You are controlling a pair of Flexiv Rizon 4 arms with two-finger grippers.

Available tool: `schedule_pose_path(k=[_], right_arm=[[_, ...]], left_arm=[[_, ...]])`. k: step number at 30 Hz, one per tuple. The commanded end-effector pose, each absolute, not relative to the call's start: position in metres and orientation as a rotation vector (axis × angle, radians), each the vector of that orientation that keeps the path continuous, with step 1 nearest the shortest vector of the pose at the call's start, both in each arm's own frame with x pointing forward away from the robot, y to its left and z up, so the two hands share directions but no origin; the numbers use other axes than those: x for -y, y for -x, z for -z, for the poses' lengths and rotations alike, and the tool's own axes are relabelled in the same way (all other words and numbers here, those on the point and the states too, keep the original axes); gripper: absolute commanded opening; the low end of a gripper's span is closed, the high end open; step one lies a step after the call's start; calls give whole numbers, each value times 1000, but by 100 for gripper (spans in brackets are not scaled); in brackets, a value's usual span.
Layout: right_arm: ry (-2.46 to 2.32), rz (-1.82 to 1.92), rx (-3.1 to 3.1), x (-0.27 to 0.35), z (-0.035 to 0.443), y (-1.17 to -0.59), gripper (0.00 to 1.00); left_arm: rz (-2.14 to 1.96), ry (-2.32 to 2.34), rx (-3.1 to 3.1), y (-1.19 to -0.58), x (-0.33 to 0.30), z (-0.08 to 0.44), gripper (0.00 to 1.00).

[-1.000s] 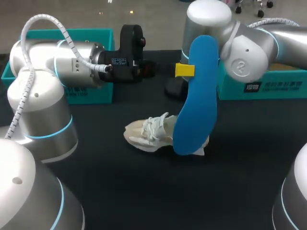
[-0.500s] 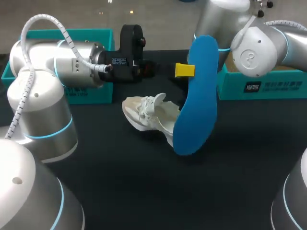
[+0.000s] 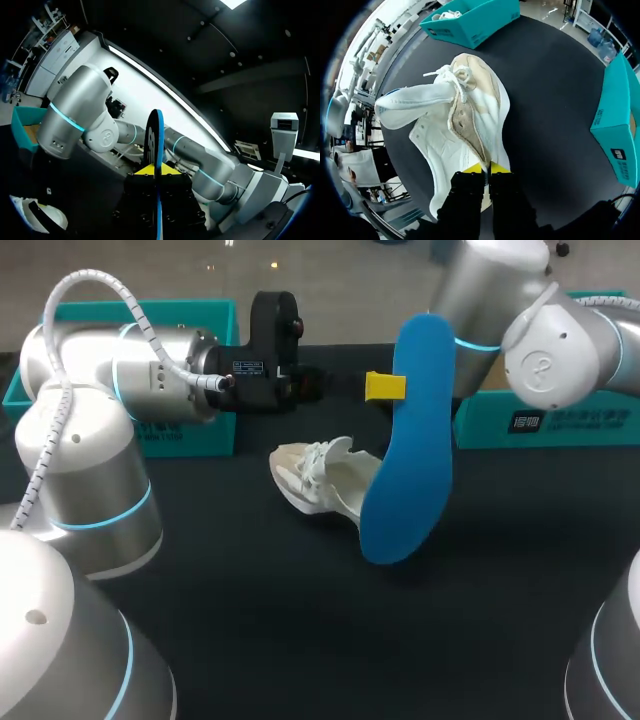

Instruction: Take the shoe out of the shoebox, open the shoe tongue, remove and reinsert the insole, then place the shoe into the shoebox

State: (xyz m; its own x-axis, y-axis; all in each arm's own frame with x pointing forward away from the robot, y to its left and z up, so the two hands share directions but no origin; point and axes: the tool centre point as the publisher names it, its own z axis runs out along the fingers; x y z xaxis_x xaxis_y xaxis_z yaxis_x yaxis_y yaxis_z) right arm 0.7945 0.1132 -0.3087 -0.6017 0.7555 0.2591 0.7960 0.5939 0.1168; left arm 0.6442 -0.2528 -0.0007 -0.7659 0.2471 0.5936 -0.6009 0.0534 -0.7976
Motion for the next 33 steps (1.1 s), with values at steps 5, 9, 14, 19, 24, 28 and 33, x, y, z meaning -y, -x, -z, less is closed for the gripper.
schedule_pose_path(k=[5,9,14,19,24,28,33], right_arm=[[1699,450,2325,-116,323,-783,0],[1815,492,2229,-120,326,-777,0],[1925,554,2153,-131,324,-775,0],[1906,602,2135,-140,327,-777,0],[1845,624,2227,-145,330,-774,0],[1829,617,2255,-147,337,-770,0],[1884,623,2219,-147,345,-768,0]], left_arm=[[-1779,-358,1725,-644,254,1,0],[-1779,-358,1725,-644,254,1,0],[-1779,-358,1725,-644,254,1,0],[-1779,-358,1725,-644,254,1,0],[-1779,-358,1725,-644,254,1,0],[-1779,-358,1725,-644,254,1,0],[-1779,-358,1725,-644,254,1,0]])
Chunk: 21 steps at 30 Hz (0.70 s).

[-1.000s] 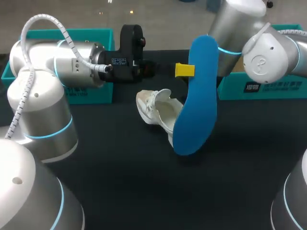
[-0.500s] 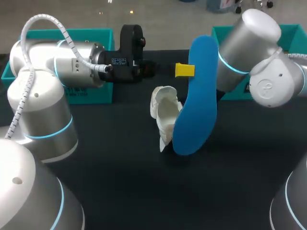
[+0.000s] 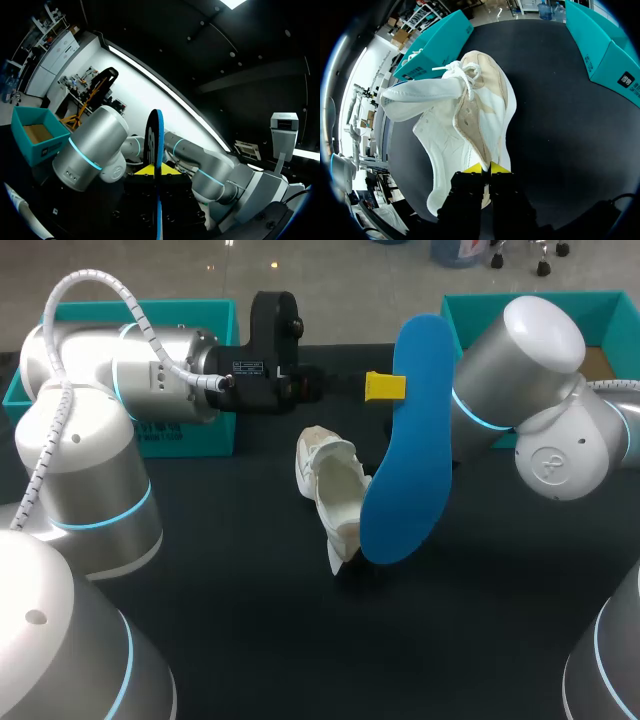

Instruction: Take the shoe out of the shoebox, open the shoe tongue, remove and reinsert the insole, then place the shoe into the shoebox

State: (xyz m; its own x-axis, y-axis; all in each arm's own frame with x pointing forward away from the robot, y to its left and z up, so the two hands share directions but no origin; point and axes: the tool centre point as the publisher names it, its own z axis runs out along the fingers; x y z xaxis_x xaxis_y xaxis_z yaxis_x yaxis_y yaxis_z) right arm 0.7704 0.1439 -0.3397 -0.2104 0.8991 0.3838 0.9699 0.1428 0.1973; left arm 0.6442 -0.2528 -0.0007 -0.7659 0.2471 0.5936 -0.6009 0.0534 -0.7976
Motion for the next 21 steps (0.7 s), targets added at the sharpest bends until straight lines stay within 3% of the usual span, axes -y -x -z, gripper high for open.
schedule_pose_path(k=[1,21], right_arm=[[1906,624,2207,-147,347,-768,0],[1975,633,2093,-153,380,-773,0]], left_arm=[[-1779,-358,1725,-644,254,1,0],[-1779,-358,1725,-644,254,1,0]])
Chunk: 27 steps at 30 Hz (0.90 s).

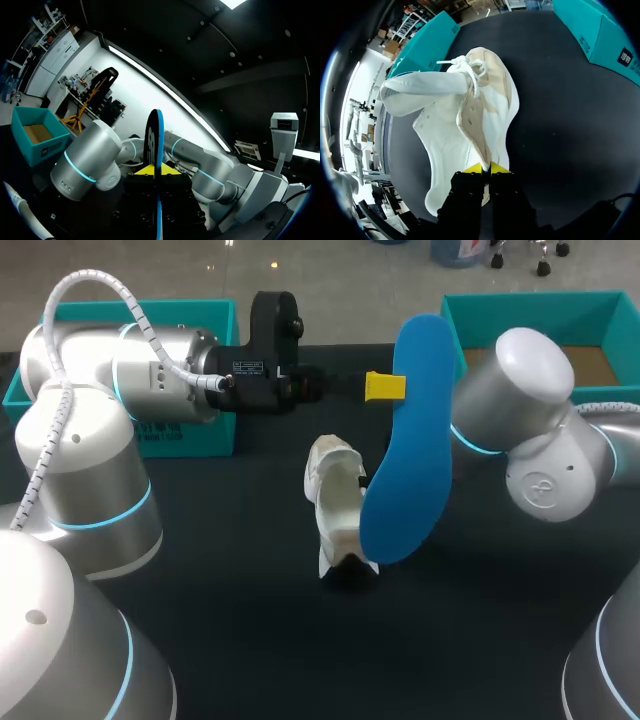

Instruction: Take the shoe out of the shoebox, open the shoe tongue, remove and reinsert the insole, then place the shoe into the shoebox

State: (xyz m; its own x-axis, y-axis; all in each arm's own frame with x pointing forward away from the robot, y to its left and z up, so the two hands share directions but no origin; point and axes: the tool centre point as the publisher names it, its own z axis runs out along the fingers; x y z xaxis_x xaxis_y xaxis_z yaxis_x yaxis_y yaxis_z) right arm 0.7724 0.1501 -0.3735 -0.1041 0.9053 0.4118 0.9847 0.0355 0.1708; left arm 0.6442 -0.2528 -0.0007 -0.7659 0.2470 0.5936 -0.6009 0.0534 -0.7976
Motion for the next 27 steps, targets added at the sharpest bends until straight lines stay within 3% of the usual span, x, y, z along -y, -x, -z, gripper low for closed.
schedule_pose_path(k=[1,2,3,4,15,27], right_arm=[[1977,639,2077,-152,380,-773,0],[1983,637,2067,-152,378,-773,7],[1986,644,2051,-151,374,-773,50],[2000,646,2027,-150,371,-771,100],[1885,796,1794,-128,302,-766,100],[1885,796,1794,-128,302,-766,100]], left_arm=[[-1779,-358,1725,-644,254,1,0],[-1779,-358,1725,-644,254,1,0],[-1779,-358,1725,-644,254,1,0],[-1779,-358,1725,-644,254,1,0],[-1779,-358,1725,-644,254,1,0],[-1779,-358,1725,-644,254,1,0]])
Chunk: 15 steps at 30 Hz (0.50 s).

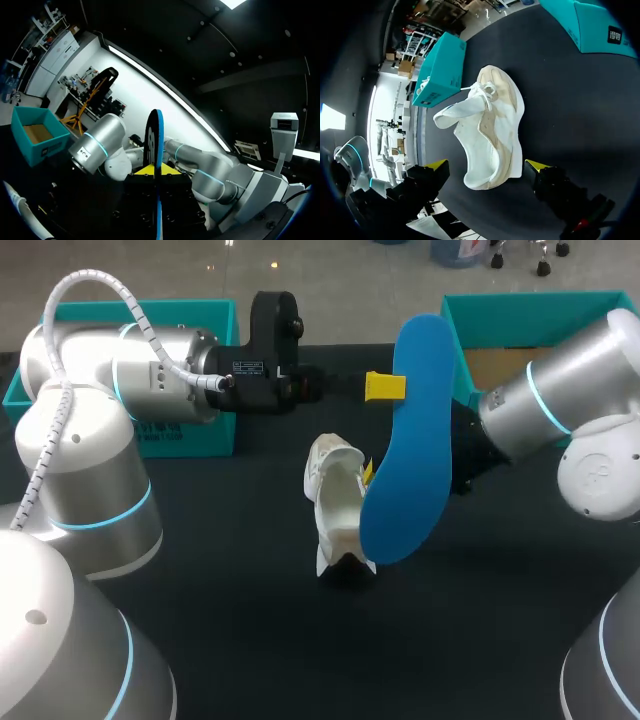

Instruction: Take the shoe out of the shoebox, open the shoe tongue, remove and reinsert the insole, then place the shoe into the shoebox

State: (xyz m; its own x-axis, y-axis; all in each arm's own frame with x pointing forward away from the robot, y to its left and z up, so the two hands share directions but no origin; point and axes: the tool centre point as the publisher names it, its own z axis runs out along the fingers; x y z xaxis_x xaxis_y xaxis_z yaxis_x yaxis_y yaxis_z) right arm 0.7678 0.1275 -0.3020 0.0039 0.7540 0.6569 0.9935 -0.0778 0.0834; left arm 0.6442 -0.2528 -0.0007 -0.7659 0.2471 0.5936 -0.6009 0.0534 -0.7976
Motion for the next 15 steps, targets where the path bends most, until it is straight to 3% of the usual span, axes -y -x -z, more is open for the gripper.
schedule_pose_path(k=[1,15], right_arm=[[1885,796,1794,-128,302,-766,100],[1572,1094,1381,-82,214,-815,100]], left_arm=[[-1779,-358,1725,-644,254,1,0],[-1779,-358,1725,-644,254,1,0]])
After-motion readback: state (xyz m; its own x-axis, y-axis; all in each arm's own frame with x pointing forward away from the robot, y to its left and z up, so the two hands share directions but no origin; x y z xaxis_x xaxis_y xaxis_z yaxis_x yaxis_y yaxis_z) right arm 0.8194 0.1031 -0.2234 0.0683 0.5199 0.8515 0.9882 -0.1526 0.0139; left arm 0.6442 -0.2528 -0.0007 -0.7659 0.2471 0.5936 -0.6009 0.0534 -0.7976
